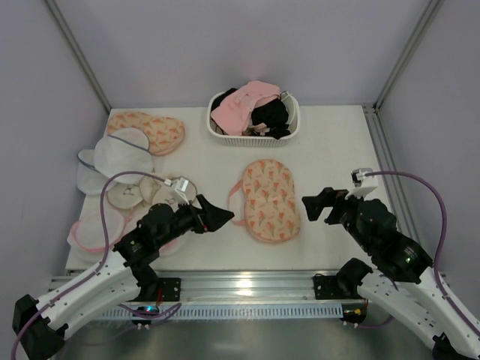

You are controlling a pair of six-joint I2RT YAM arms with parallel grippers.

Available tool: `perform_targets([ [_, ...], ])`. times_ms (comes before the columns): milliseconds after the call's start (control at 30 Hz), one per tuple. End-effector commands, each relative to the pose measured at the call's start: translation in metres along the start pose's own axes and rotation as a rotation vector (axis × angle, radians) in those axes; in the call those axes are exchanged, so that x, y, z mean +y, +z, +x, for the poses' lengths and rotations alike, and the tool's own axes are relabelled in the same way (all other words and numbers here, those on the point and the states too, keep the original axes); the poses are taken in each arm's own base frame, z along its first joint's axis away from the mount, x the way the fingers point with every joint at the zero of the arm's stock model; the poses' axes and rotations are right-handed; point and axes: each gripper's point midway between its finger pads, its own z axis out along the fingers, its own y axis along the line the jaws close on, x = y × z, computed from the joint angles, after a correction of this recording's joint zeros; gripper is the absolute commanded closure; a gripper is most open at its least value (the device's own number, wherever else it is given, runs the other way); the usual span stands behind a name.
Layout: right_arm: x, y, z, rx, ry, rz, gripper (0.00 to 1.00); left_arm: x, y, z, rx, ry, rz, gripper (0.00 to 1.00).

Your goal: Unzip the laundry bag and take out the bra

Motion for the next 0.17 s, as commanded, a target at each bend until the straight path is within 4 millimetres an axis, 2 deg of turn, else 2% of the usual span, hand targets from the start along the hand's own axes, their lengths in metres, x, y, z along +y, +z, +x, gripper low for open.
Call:
perform_targets([
  [0,-0.0015,-0.0026,-0.0038,-0.029,0.016,0.0,0.0,-0.0283,-0.0021,-0.0173,-0.041,0.036,0.095,0.01],
  [133,0.0069,0.0011,0.0001,-0.023,0.018,-0.047,0.0,-0.0274,-0.0017,-0.017,-0.04,0.038,0.091,0.0],
])
